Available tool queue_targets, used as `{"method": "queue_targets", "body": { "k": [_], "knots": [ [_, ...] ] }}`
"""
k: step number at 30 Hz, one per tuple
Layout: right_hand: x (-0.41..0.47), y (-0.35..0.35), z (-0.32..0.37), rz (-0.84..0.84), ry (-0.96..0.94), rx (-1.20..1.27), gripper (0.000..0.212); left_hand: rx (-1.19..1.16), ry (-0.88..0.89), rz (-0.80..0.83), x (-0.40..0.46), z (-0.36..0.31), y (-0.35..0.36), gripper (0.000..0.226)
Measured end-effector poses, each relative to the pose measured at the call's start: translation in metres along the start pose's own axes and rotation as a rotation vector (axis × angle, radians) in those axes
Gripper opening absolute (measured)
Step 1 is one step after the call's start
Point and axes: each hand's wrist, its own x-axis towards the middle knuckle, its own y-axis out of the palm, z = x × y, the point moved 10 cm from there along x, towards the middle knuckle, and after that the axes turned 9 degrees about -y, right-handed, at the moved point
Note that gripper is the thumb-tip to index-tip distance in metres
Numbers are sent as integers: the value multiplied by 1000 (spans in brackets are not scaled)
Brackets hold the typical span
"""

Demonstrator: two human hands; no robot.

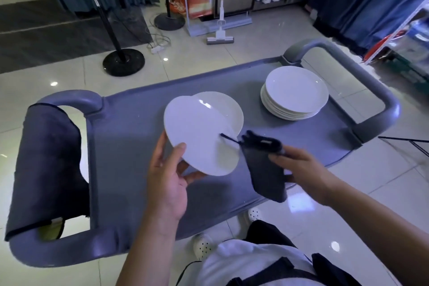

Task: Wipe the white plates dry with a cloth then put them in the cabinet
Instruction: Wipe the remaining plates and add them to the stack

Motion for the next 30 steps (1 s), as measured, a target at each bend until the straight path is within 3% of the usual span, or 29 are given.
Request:
{"method": "queue_targets", "body": {
  "k": [2, 5, 8, 11, 13, 15, 17, 20, 23, 30],
  "knots": [
    [2, -45, -11, -199, 24, -41, 18, -11, -9, -28, 6, 1, -5, 49],
    [7, -86, -15, -281, -124, -478, 20, -9, -32, -49, 10, 6, -1, 47],
    [10, -71, -42, -40, -321, -933, 50, 7, -62, -66, 17, 13, 8, 47],
    [-3, -54, -128, 335, -152, -1245, 67, 11, -82, -86, 25, 19, 19, 46],
    [-11, -54, -149, 385, -147, -1329, 75, 23, -80, -80, 28, 20, 26, 46],
    [-5, -59, -140, 344, -133, -1210, 77, 53, -78, -65, 32, 23, 35, 47],
    [8, -70, -112, 225, -77, -909, 74, 73, -99, -42, 36, 29, 47, 46],
    [27, -96, -58, -64, -22, -345, 38, 91, -154, 17, 40, 42, 73, 43],
    [46, -118, -24, -179, 124, 167, 22, 110, -193, 121, 43, 58, 111, 40],
    [73, -209, -16, -311, 277, 444, 30, 157, -348, 263, 56, 103, 193, 44]
  ]
}}
